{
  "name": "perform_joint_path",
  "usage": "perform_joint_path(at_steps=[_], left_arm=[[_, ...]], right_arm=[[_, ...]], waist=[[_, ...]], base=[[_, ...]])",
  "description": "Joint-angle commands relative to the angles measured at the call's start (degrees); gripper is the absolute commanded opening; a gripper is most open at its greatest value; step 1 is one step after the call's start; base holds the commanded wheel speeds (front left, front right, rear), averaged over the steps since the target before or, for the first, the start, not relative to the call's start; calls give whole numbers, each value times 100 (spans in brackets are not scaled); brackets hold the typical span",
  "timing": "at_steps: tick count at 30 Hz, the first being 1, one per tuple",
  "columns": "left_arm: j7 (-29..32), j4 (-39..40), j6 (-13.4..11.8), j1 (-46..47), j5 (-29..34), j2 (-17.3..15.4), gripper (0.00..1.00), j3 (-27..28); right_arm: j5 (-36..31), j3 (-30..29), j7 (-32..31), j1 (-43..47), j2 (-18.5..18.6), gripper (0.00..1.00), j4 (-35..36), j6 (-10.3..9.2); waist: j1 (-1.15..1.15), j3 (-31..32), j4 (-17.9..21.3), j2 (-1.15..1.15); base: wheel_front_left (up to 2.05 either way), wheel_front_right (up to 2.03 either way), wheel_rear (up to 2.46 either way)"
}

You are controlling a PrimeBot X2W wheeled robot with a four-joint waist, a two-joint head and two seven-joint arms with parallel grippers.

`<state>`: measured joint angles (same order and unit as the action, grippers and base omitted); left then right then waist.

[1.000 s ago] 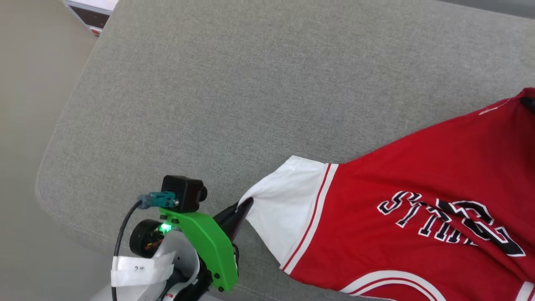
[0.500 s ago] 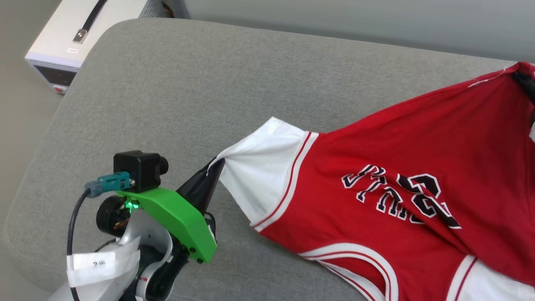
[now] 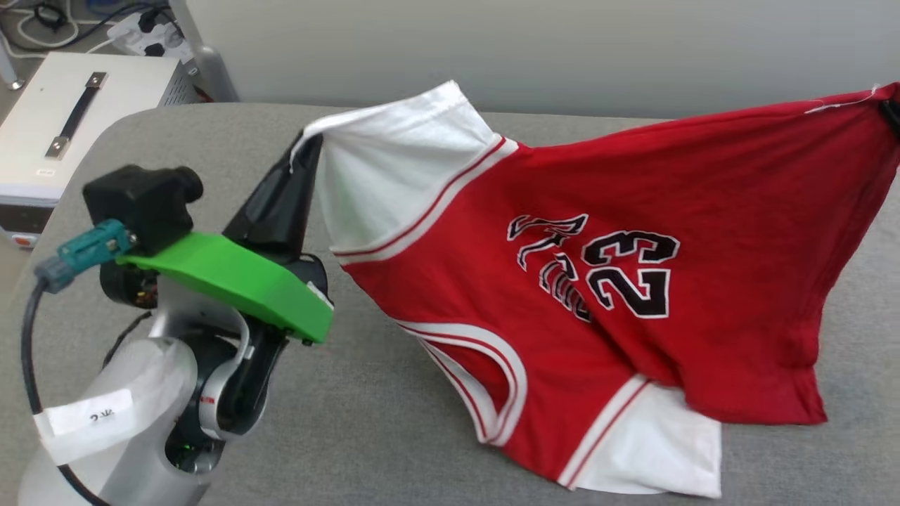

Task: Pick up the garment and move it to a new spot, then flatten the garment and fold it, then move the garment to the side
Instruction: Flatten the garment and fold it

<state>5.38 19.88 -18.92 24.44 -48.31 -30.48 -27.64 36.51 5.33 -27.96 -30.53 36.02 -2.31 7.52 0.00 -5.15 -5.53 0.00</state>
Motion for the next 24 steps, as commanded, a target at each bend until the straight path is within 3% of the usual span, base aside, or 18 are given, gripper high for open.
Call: perform_joint_path(at_steps=[1,17,21,24], left_arm=[[-101,59,-57,190,76,23,0,93],[-552,90,-150,1278,427,197,0,511],[-543,49,-77,1659,577,81,0,562],[-434,-4,65,2006,877,-221,0,506]], right_arm=[[-74,-26,25,107,-42,0,134,-3],[-250,-591,18,179,-478,0,938,-3],[-399,-860,49,87,-696,0,1016,-3],[-471,-866,82,14,-789,0,1148,-3]], waist=[[0,224,268,0],[0,323,608,0],[0,195,602,0],[0,36,619,0]], base=[[0,0,0],[0,0,0],[0,0,0],[0,0,0]])
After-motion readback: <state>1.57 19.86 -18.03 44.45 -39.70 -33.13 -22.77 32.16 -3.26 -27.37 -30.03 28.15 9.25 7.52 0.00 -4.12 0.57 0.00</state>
